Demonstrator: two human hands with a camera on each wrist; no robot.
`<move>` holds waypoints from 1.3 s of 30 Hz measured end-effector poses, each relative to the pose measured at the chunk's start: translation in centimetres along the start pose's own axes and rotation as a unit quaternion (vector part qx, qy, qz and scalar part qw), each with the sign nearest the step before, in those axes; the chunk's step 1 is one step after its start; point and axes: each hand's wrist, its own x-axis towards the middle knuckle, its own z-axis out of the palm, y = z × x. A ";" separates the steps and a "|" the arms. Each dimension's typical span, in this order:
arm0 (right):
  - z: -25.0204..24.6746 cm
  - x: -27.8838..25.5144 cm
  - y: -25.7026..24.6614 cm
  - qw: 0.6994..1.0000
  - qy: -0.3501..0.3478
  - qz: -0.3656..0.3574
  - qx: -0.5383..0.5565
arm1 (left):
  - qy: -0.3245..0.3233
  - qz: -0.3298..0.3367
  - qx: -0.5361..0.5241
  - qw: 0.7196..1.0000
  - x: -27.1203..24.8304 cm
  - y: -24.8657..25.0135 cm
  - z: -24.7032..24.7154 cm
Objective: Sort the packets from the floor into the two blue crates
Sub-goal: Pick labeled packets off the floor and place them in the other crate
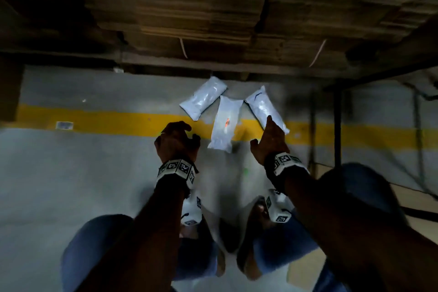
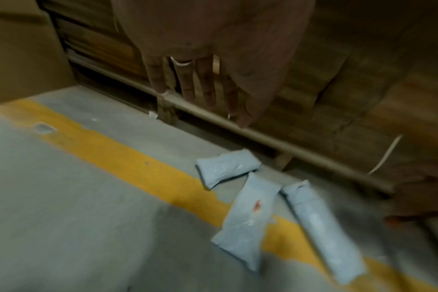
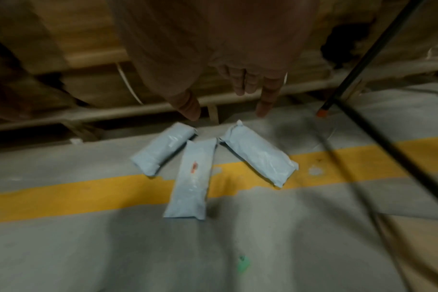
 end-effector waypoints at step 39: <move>17.5 15.5 9.0 0.965 0.214 0.005 0.153 | 0.008 0.001 0.026 1.000 12.1 -3.5 23.5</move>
